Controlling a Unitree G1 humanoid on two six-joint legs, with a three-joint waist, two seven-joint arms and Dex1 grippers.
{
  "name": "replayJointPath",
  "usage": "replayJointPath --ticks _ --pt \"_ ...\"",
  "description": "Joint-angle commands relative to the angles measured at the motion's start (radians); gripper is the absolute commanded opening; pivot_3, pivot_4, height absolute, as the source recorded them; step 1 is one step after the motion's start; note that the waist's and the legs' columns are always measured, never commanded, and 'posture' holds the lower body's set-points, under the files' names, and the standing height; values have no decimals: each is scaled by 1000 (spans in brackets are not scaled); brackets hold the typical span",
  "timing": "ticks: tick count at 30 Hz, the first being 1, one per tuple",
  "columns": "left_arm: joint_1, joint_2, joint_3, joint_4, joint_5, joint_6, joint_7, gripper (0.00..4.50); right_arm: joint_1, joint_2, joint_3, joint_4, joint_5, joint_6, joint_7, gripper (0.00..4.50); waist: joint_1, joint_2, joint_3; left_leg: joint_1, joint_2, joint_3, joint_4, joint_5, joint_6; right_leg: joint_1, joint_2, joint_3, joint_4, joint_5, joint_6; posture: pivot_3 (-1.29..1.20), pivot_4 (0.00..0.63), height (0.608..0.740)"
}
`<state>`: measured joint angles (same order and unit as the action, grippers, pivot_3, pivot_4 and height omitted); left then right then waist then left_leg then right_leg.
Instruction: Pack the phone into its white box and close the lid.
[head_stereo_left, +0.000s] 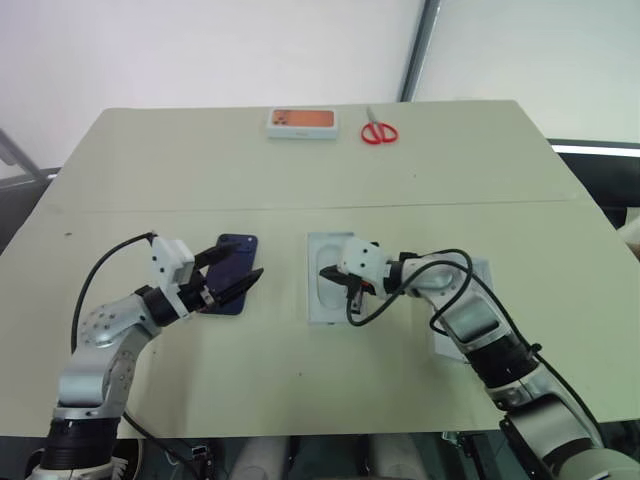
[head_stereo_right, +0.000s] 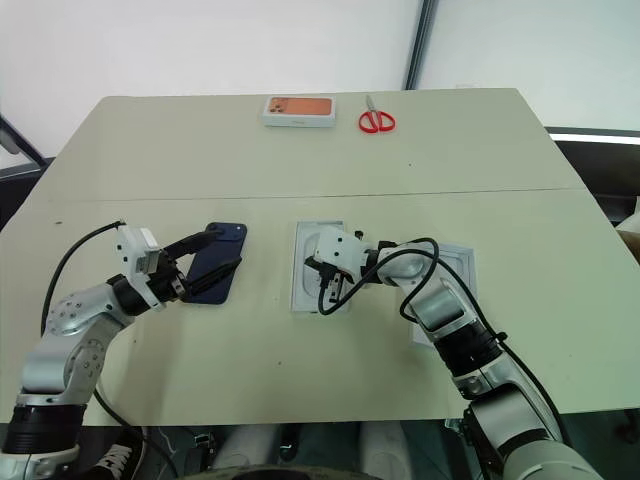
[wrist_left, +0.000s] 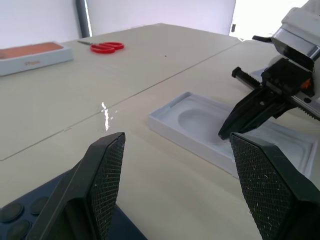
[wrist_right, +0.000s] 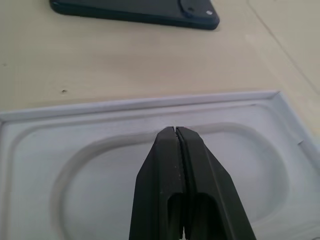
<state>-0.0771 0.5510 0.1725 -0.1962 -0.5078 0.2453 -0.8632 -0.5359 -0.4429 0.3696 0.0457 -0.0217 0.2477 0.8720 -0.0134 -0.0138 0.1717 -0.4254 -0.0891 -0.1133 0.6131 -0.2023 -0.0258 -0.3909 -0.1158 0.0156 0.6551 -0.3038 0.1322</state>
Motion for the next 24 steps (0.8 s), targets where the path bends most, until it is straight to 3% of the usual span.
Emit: replayJointPath --ticks 1,6,10,19,24 --pt "-16 40 41 13 -48 121 33 3550 -16 19 -46 -26 30 16 -14 45 -1 0 0 0 0 0 0 0 0 0 0 0 0 0 0 0 150 740" --pt "-82 125 138 129 -167 350 51 3550 -74 84 -69 -78 52 66 -52 45 -7 0 0 0 1 0 0 0 -1 -1 2 1 2 0 0 0 150 740" --pt "-148 180 169 233 -202 478 51 3550 -124 154 -8 -71 3 97 -95 45 -7 0 0 0 1 0 -1 0 -1 -4 2 1 3 0 0 0 150 740" --pt "-241 283 109 417 -230 760 -66 3550 -269 309 161 158 -145 92 -139 45 -4 -1 0 0 0 0 0 1 -2 -6 2 2 7 0 0 0 150 740" --pt "-288 295 43 500 -163 756 -99 3550 -308 381 214 277 -207 116 -167 45 -10 -1 -1 0 1 -1 -1 2 -3 -8 3 2 8 0 0 0 150 740"
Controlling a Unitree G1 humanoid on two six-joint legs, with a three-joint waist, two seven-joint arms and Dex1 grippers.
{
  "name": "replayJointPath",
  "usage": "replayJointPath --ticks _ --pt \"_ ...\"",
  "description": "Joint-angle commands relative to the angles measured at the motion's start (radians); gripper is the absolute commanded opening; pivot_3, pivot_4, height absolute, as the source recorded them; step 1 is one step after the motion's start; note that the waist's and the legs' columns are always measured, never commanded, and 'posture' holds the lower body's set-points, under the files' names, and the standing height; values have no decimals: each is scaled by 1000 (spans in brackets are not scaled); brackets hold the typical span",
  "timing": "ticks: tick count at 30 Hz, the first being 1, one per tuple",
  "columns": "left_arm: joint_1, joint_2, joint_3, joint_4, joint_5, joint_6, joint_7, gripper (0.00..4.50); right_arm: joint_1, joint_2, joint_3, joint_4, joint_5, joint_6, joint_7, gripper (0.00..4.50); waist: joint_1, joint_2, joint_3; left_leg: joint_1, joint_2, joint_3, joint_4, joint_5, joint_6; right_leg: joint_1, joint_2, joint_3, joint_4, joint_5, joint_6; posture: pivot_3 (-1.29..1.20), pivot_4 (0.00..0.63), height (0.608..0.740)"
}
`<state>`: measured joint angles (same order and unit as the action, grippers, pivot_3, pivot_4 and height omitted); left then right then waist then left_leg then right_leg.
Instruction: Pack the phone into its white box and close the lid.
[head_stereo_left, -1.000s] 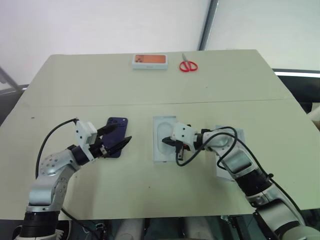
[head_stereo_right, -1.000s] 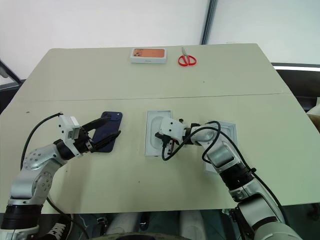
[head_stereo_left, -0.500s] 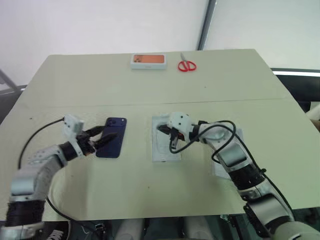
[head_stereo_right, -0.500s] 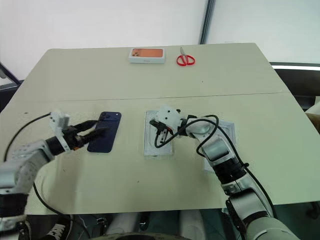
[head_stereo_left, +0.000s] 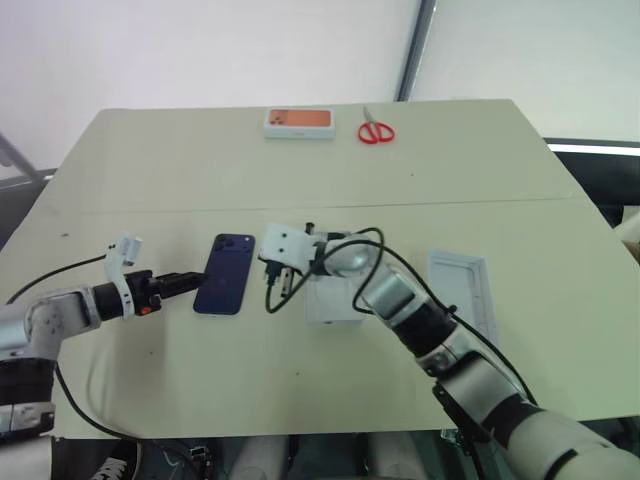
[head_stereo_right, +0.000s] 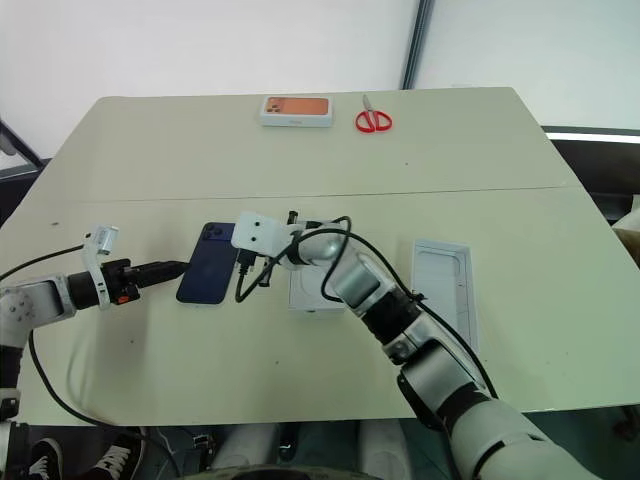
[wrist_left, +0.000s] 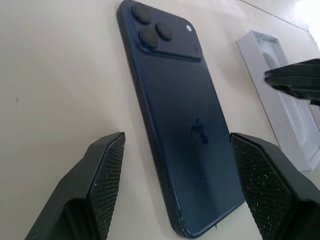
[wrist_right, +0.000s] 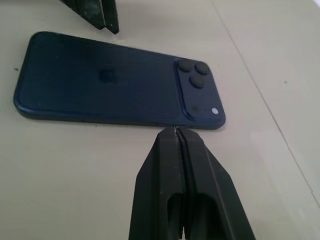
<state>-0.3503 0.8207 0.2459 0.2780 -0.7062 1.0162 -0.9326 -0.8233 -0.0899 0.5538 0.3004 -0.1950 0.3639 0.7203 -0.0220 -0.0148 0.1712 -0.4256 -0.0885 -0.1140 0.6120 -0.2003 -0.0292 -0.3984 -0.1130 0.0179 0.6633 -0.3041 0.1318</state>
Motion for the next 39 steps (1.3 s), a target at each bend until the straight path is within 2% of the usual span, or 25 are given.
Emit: replayJointPath --ticks 1,10,16,20,30,35,39 --pt "-20 28 -48 40 46 -7 -40 3550 -15 37 39 28 -41 9 -12 45 -2 0 0 0 0 0 0 0 0 0 0 0 0 0 0 0 150 740" --pt "-62 -19 -171 152 119 30 -107 3550 10 53 78 53 -86 26 -9 45 2 1 -2 1 -1 0 0 1 -1 0 0 0 1 0 0 0 150 740" --pt "-96 -78 -206 208 143 56 -141 3550 18 53 75 40 -95 37 1 45 9 8 -9 7 -2 0 -1 0 1 7 -1 0 0 0 0 0 150 740" --pt "-103 -116 -245 191 176 40 -149 3550 16 42 71 46 -102 29 8 45 12 10 -11 10 -2 0 -1 -1 1 9 -2 0 0 0 0 0 150 740" --pt "-118 -177 -221 111 127 161 -144 3550 14 41 60 65 -106 17 6 45 12 13 -13 11 -4 0 -1 -1 1 11 -3 0 0 0 0 0 150 740" --pt "-172 -210 -131 144 80 242 -127 3550 9 43 55 80 -116 4 1 45 13 13 -14 11 -4 0 -1 -1 2 11 -3 0 0 0 0 0 150 740" --pt "-176 -189 -171 144 150 193 -113 3550 6 42 52 88 -124 -10 4 45 12 13 -14 11 -4 -1 -1 -1 2 11 -3 0 0 0 0 0 150 740"
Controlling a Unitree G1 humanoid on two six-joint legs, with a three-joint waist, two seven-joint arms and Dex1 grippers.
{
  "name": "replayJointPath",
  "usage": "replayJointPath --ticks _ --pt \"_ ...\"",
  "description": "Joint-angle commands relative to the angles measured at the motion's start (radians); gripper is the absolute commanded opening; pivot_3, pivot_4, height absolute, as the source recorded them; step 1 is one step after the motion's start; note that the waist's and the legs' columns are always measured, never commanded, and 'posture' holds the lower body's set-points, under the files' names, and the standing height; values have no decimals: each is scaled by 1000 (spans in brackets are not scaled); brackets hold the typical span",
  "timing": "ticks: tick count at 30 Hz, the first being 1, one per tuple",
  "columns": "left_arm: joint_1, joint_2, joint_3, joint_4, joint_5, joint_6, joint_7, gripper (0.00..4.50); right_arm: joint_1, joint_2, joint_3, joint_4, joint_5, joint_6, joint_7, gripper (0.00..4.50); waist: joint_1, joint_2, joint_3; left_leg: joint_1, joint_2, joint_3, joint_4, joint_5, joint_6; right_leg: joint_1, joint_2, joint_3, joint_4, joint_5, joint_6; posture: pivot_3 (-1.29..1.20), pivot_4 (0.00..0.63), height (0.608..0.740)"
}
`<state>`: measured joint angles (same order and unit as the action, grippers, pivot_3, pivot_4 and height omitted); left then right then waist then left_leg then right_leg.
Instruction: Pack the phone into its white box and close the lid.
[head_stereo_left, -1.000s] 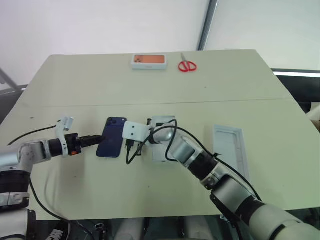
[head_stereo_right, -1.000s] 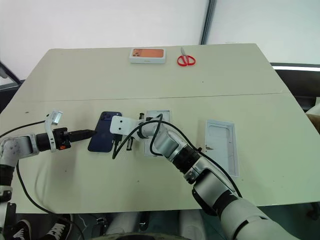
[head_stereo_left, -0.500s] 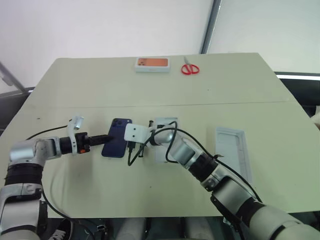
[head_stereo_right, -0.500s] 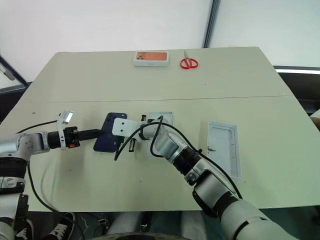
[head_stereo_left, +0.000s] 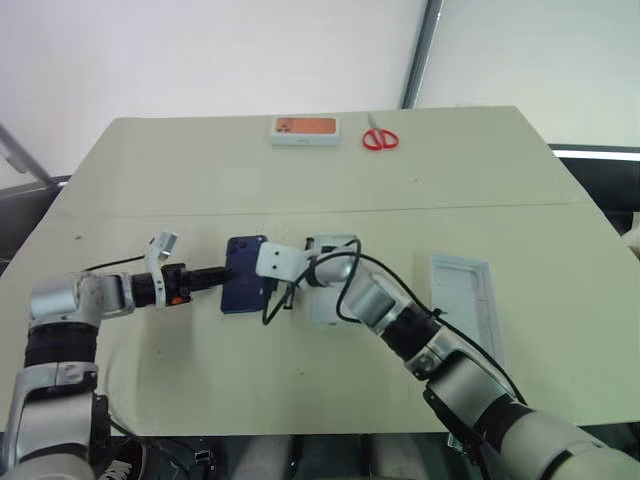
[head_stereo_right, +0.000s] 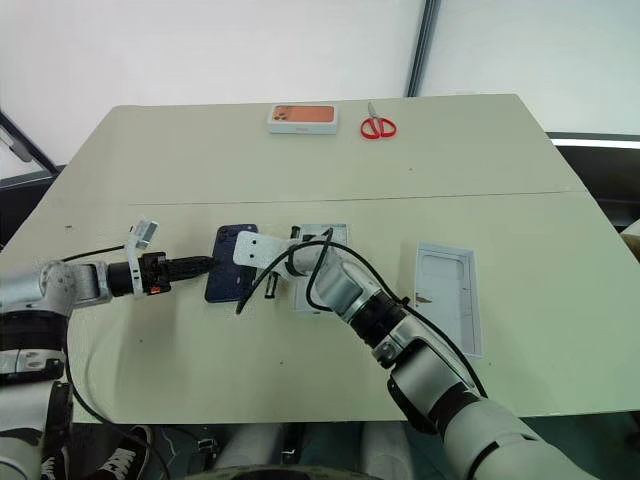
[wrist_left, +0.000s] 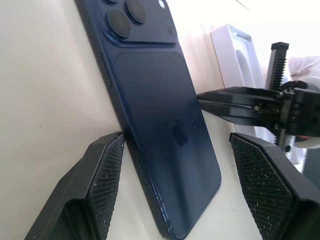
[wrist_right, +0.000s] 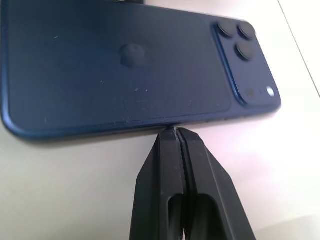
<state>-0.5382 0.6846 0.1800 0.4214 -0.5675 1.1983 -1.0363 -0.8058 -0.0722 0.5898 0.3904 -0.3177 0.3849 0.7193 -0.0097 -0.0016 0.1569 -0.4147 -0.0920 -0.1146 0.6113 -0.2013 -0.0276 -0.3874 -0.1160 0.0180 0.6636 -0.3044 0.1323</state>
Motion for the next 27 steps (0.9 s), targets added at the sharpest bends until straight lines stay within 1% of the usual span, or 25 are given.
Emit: replayJointPath --ticks 1,6,10,12,17,18,22,24,27 --pt "5 -52 -92 2 8 13 -4 3550 -11 23 14 -2 -3 -33 8 45 1 0 0 0 0 0 0 0 0 0 0 0 0 0 0 0 150 740" --pt "-4 -37 -90 -58 43 -35 36 3550 -2 14 12 -13 -7 -30 36 45 1 0 0 0 0 0 0 0 0 0 0 0 0 0 0 0 150 740" --pt "-9 -38 -82 -105 28 -7 57 3550 6 15 7 -26 2 -31 59 45 -1 0 0 0 0 0 0 0 0 0 0 0 0 0 0 0 150 740" --pt "-7 -39 -117 -116 55 -21 77 3550 5 16 7 -24 0 -34 64 45 -2 0 0 0 1 0 0 0 0 0 0 0 0 0 0 0 150 740" --pt "13 -51 -162 -197 38 46 87 3550 -3 22 3 -5 -9 -48 54 45 -3 0 0 0 1 0 0 0 -1 0 0 0 0 0 0 0 150 740" --pt "25 -53 -181 -215 47 35 89 3550 -5 23 2 -1 -8 -49 55 45 -3 0 0 0 1 0 0 0 -1 0 0 0 0 0 0 0 150 740" --pt "9 -90 -127 -195 24 59 112 3550 -6 24 0 3 -11 -51 53 45 -1 0 0 0 1 0 0 0 0 0 0 0 0 0 0 0 150 740" --pt "12 -88 -136 -191 39 47 113 3550 -4 22 -1 1 -14 -49 54 45 0 0 0 1 1 0 0 0 0 1 0 0 0 0 0 0 150 740" --pt "0 -120 -109 -174 28 78 137 3550 -5 21 -5 3 -17 -50 51 45 2 0 0 1 0 0 0 0 -1 1 0 0 0 0 0 0 150 740"
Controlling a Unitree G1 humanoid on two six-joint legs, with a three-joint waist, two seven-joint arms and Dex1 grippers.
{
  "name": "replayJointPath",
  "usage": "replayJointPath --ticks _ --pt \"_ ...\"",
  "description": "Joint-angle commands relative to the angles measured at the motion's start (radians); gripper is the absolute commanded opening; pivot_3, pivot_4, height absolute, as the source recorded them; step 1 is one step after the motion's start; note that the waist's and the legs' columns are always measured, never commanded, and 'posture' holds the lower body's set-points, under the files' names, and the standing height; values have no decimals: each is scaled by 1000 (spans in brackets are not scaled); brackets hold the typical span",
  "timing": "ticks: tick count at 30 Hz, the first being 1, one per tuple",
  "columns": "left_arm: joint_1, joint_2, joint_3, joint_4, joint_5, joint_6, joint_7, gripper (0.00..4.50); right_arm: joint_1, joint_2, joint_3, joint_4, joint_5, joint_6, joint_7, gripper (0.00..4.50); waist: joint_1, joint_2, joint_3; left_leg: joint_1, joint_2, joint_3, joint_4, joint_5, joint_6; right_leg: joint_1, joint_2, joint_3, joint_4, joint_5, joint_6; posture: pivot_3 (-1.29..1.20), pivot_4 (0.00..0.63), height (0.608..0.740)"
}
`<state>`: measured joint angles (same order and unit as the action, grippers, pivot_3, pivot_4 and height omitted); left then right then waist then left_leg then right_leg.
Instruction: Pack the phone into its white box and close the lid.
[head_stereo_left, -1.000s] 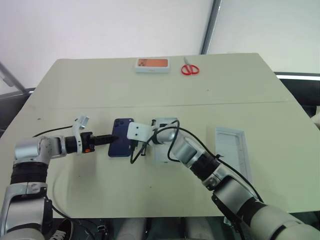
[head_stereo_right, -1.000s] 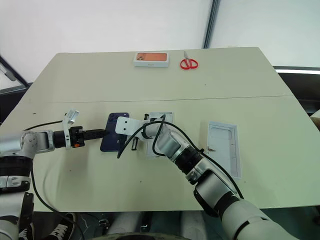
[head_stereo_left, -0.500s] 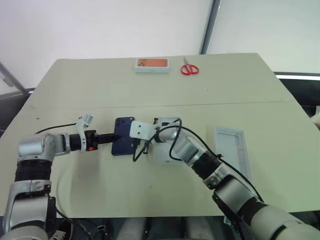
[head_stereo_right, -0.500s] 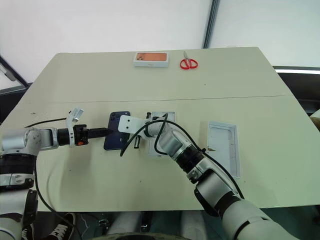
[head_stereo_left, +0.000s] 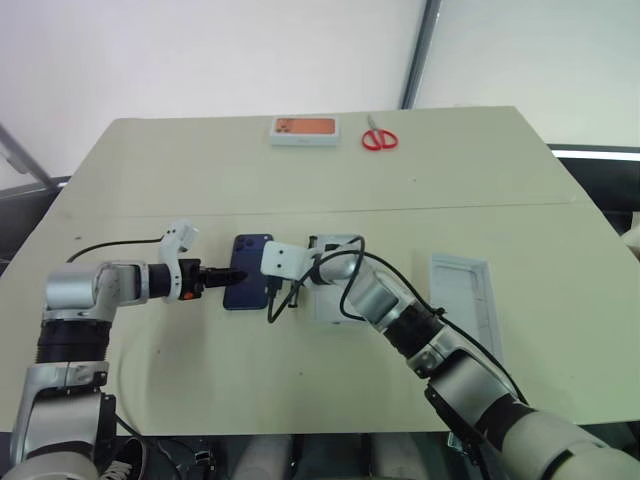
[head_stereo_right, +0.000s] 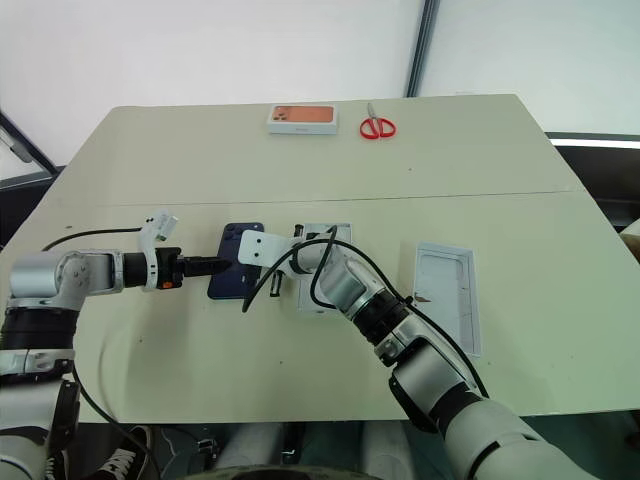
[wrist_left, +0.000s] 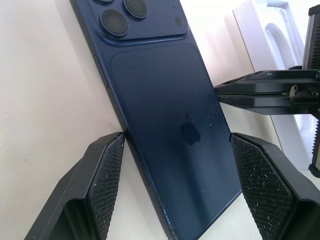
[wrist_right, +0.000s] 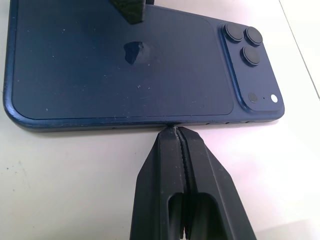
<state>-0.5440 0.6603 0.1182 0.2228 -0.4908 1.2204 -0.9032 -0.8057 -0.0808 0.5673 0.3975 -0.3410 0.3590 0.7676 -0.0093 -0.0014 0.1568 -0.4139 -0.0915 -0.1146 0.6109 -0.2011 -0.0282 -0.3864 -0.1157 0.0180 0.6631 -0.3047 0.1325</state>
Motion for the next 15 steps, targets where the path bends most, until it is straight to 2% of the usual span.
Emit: replayJointPath --ticks 1,5,9,12,15 --pt "-3 -109 -33 36 -52 77 20 3550 -6 30 16 -3 6 -25 2 45 3 0 0 0 0 0 0 0 0 0 0 0 0 0 0 0 150 740" --pt "-29 -167 69 33 -105 161 40 3550 -4 33 11 -1 1 -27 3 45 8 0 0 2 0 0 0 0 0 2 0 -1 0 0 0 0 150 740" --pt "-16 -177 78 5 -95 170 61 3550 -2 33 11 -1 -4 -28 4 45 10 -1 0 2 0 0 0 0 0 3 0 0 -1 0 0 0 150 740" --pt "-38 -189 155 18 -142 202 69 3550 -2 33 10 0 -5 -29 2 45 -6 -2 1 2 0 0 -1 0 0 2 0 0 -1 0 0 0 150 740" --pt "-17 -162 122 -8 -122 159 81 3550 -8 33 6 8 -4 -35 -2 45 -12 -2 1 2 1 0 -3 0 -1 0 1 0 -1 0 0 0 150 740"
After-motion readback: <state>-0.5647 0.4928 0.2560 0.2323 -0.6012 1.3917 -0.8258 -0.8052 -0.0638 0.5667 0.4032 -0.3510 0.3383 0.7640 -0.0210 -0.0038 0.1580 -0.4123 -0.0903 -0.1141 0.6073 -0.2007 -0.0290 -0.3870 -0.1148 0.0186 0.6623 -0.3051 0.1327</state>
